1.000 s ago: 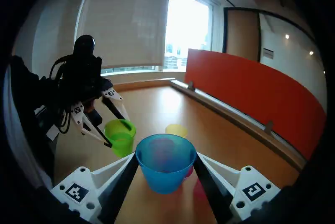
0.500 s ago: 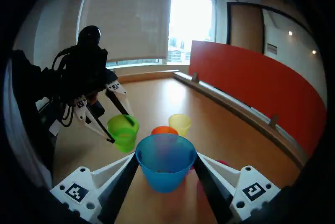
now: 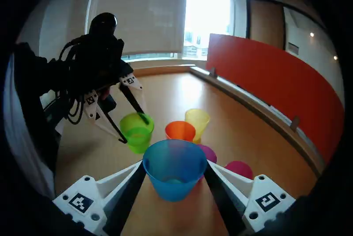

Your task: Pour water

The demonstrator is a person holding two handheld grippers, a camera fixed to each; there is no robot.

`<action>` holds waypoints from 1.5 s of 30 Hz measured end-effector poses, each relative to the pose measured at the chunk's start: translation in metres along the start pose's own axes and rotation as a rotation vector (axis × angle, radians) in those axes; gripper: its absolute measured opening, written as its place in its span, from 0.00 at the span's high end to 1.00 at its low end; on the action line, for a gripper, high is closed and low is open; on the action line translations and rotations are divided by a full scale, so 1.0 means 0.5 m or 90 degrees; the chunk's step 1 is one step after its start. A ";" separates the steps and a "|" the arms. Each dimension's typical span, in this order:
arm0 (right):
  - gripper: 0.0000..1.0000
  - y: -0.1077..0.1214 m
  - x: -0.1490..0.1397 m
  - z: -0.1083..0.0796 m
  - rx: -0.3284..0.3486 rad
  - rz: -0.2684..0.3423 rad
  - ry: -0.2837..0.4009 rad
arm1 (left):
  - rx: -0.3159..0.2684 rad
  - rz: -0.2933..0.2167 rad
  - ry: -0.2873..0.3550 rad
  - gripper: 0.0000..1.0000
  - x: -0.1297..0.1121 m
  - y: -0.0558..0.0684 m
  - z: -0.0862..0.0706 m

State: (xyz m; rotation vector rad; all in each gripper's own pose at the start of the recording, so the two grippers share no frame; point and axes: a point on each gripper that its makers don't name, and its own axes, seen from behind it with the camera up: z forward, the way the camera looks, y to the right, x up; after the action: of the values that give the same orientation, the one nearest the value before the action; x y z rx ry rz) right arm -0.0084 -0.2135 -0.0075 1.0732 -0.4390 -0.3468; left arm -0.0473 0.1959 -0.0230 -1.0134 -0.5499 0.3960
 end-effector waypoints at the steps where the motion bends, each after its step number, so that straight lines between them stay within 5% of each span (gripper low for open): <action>1: 0.07 0.000 -0.004 0.001 0.001 -0.002 -0.003 | -0.001 0.001 -0.003 0.14 -0.002 0.001 0.001; 45: 0.07 -0.029 -0.102 0.061 0.043 -0.003 -0.054 | -0.013 -0.008 -0.048 0.14 -0.056 -0.020 0.042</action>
State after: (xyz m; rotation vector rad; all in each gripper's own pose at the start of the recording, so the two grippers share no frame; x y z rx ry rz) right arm -0.0687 -0.2186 -0.0170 1.1286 -0.5271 -0.3842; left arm -0.0813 0.1902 -0.0125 -1.0171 -0.6281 0.4192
